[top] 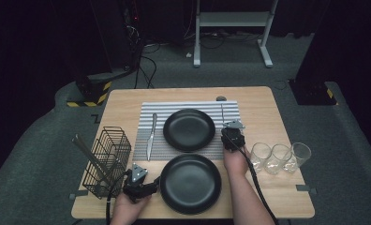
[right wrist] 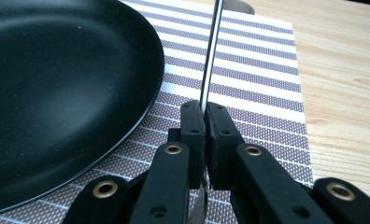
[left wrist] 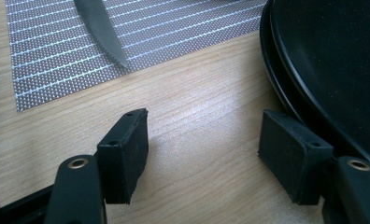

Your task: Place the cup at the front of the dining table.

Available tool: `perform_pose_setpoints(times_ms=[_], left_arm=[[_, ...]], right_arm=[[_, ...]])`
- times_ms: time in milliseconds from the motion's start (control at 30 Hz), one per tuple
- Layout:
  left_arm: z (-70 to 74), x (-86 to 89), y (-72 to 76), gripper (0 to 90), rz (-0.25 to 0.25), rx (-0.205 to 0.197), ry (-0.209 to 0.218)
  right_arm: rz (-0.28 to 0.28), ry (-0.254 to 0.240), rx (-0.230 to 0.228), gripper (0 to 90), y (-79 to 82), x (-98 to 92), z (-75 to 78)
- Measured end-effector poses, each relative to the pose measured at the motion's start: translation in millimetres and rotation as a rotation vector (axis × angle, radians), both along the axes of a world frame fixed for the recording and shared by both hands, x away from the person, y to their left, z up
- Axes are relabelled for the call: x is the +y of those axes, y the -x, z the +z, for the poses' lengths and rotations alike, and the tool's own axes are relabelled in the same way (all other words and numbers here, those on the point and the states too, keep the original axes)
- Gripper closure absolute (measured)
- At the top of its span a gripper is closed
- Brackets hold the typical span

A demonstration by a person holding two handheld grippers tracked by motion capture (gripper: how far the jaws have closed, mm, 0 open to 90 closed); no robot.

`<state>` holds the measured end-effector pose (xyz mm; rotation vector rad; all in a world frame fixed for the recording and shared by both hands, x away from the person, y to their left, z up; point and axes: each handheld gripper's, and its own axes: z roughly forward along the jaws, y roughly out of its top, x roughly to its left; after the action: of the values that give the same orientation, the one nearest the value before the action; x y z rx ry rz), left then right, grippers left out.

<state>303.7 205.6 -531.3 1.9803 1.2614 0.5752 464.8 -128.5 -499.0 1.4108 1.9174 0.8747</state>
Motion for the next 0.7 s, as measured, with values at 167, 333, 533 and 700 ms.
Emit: perform_pose_setpoints(times_ms=[167,333,533,700], left_arm=[[0.0,0.0,0.0,33.4,0.0,0.0,0.0],[0.0,0.2,-0.2,33.6,-0.002,0.001,0.002],[0.1,0.7,-0.2,34.0,-0.004,0.002,0.007],[0.1,0.7,-0.1,34.2,-0.004,0.002,0.008]], right_arm=[[-0.002,-0.001,0.035,86.5,-7.7,0.4,-4.5],[-0.009,0.02,0.049,86.5,-11.8,5.0,-5.3],[-0.024,0.017,0.08,86.4,-16.4,4.8,-9.2],[-0.032,0.028,0.094,86.3,-19.4,5.0,-12.0]])
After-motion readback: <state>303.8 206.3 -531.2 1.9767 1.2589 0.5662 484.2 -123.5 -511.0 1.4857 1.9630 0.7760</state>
